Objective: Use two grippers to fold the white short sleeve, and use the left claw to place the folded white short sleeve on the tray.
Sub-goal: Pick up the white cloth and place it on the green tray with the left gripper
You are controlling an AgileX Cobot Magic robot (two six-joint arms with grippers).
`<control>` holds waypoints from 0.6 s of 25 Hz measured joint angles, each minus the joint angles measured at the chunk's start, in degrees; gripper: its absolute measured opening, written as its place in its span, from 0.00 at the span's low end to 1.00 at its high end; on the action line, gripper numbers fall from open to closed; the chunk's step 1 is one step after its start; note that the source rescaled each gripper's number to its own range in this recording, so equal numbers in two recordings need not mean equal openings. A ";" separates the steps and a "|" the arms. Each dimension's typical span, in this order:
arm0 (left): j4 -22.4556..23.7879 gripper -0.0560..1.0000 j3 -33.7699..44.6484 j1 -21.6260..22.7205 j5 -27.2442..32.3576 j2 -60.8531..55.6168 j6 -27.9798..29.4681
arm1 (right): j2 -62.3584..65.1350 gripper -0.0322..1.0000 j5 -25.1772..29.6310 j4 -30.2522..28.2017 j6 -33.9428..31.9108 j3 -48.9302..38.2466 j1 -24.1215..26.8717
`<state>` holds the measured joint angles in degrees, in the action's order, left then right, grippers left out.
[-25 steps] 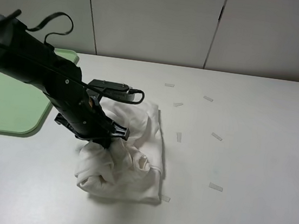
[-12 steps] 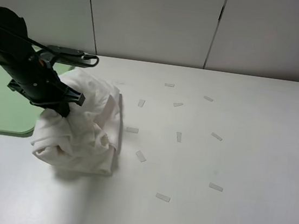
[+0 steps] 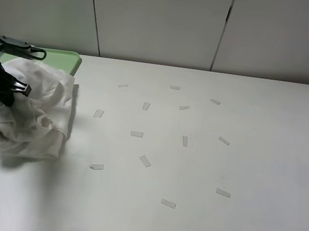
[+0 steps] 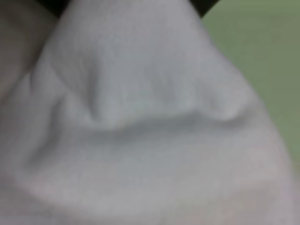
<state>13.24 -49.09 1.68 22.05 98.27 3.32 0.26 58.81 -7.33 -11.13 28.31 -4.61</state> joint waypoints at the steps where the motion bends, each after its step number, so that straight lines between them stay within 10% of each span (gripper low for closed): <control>1: 0.82 0.25 0.00 1.05 -0.06 0.00 -0.02 | 0.00 1.00 0.00 0.00 0.00 0.00 0.00; 15: 8.15 0.25 -7.03 11.10 -9.70 2.97 -10.96 | 0.00 1.00 0.00 0.00 0.00 0.00 0.00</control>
<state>21.39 -56.12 12.78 12.35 101.25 -7.64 0.26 58.81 -7.33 -11.13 28.31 -4.61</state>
